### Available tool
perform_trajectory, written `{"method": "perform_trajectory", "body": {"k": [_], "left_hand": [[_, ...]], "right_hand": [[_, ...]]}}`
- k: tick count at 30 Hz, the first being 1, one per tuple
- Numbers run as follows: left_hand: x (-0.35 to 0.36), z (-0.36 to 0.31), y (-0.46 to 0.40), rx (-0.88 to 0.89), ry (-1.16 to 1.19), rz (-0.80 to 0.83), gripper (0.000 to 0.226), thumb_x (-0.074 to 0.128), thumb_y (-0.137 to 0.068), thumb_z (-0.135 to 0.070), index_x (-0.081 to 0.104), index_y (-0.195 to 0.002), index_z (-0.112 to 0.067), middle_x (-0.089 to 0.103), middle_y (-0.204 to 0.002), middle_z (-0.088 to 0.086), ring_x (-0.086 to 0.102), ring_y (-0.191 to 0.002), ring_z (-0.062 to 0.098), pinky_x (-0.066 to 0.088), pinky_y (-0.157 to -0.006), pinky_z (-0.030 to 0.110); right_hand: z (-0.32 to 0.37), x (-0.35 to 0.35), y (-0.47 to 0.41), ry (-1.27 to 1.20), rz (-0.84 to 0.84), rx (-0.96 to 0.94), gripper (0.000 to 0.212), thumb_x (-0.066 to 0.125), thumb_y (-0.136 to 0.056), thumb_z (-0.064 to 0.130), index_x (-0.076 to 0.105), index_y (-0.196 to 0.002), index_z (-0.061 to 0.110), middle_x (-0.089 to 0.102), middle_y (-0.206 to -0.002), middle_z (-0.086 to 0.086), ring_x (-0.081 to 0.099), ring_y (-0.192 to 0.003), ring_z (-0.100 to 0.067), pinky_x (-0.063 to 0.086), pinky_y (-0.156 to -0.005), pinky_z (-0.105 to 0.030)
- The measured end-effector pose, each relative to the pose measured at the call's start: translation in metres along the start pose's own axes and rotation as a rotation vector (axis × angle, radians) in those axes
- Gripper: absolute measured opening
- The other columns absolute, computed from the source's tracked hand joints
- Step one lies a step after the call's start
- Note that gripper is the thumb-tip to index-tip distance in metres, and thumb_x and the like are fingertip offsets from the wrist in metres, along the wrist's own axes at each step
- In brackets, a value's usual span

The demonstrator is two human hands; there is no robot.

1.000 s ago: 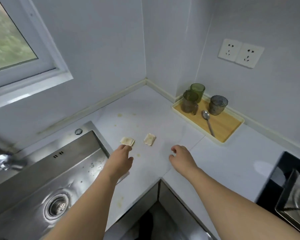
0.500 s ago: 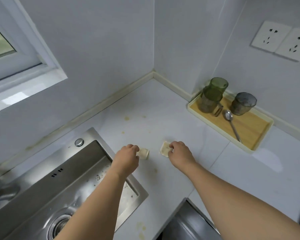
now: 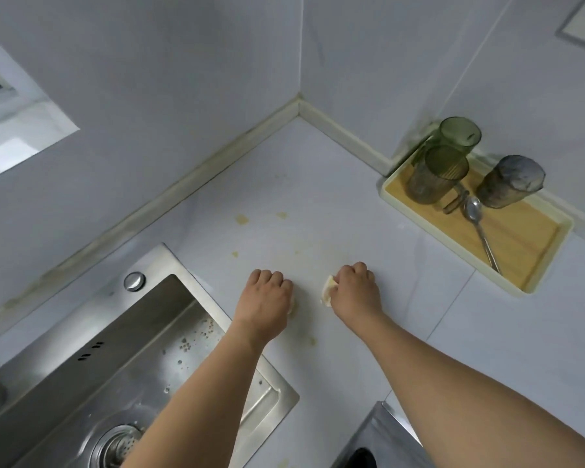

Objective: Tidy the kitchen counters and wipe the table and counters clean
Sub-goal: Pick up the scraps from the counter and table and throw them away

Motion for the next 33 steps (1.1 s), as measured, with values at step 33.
{"method": "perform_trajectory", "body": {"k": [33], "left_hand": [[-0.043,-0.41,0.056,0.461,0.125,0.147,0.019,0.044,-0.092,-0.016,0.057,-0.106,-0.015,0.064,-0.102,0.004,0.059,-0.095,0.026,0.043,-0.073,0.031]], "right_hand": [[-0.361,-0.066,0.303,-0.657,-0.177,0.456,0.014,0.052,-0.086,0.013,0.052,-0.072,0.017,0.059,-0.08,-0.001,0.058,-0.072,-0.017,0.046,-0.057,-0.027]]}}
Point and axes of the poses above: each hand's wrist, its own y-axis away from the middle knuckle, its own x-axis out of the palm, z = x × y, the point moved 8 cm from there along -y, towards the middle knuckle
